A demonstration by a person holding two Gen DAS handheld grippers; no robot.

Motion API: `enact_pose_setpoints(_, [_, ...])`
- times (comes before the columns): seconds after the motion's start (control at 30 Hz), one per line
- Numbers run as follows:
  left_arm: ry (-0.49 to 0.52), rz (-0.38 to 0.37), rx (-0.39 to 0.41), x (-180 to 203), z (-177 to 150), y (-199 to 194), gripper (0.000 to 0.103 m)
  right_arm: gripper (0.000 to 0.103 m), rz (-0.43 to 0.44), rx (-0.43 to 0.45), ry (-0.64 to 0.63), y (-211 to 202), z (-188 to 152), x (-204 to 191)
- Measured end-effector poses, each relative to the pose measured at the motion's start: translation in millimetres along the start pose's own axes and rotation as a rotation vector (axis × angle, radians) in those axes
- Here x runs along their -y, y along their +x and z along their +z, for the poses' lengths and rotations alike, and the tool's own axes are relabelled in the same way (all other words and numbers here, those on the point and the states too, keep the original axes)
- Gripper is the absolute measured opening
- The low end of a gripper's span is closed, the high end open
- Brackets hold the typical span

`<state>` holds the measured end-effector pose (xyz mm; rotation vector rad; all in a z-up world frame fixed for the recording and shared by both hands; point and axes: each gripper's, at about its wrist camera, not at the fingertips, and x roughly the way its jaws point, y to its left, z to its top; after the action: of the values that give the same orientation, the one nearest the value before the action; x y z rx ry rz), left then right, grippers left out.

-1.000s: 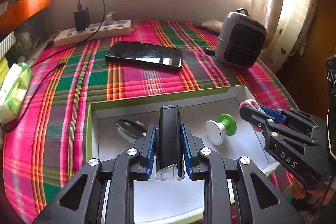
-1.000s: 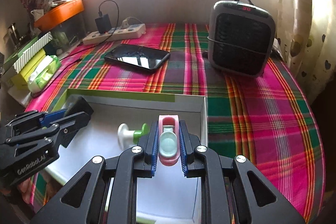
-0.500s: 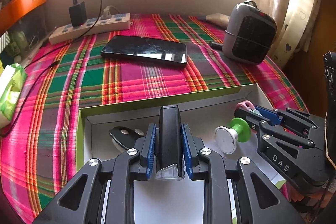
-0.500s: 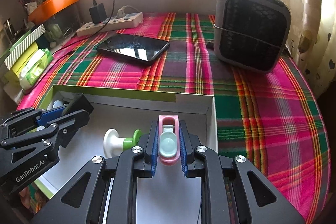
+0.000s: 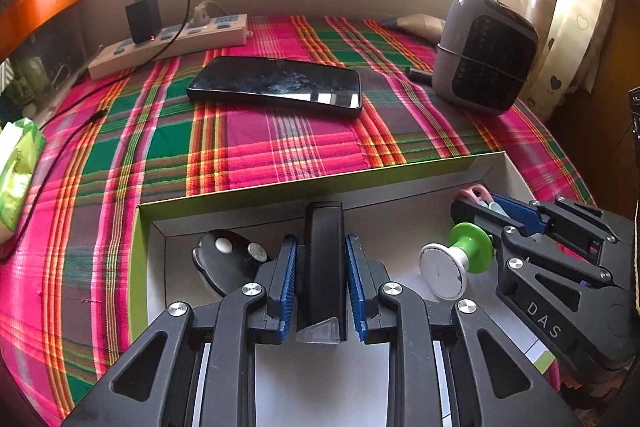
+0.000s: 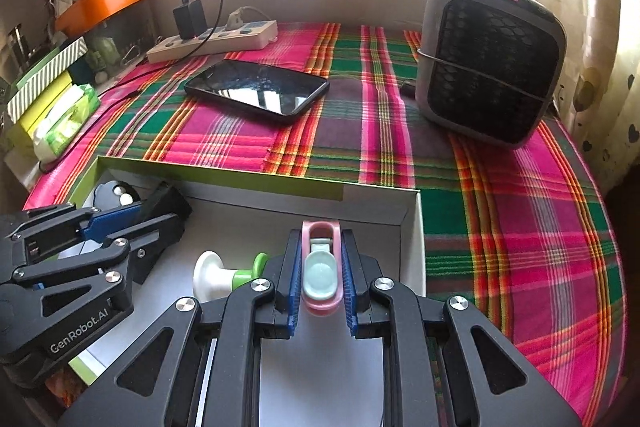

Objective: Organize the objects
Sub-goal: 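Lower the pink holder into the box and open the right tool while the left releases the gadget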

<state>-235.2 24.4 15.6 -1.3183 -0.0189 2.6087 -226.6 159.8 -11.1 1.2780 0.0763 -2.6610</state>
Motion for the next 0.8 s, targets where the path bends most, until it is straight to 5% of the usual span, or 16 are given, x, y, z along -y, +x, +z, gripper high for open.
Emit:
enact_pose_setpoints(0.6, [-0.007,0.0,-0.002,-1.0,0.1,-1.2,0.023,0.019,-0.014,-0.01,-0.008,1.3,1.0,-1.4])
enact_pose_setpoints(0.8, [-0.016,0.007,-0.001,-4.0,-0.4,-3.4,0.029,0.027,-0.006,-0.002,0.001,-0.4,0.9,0.0])
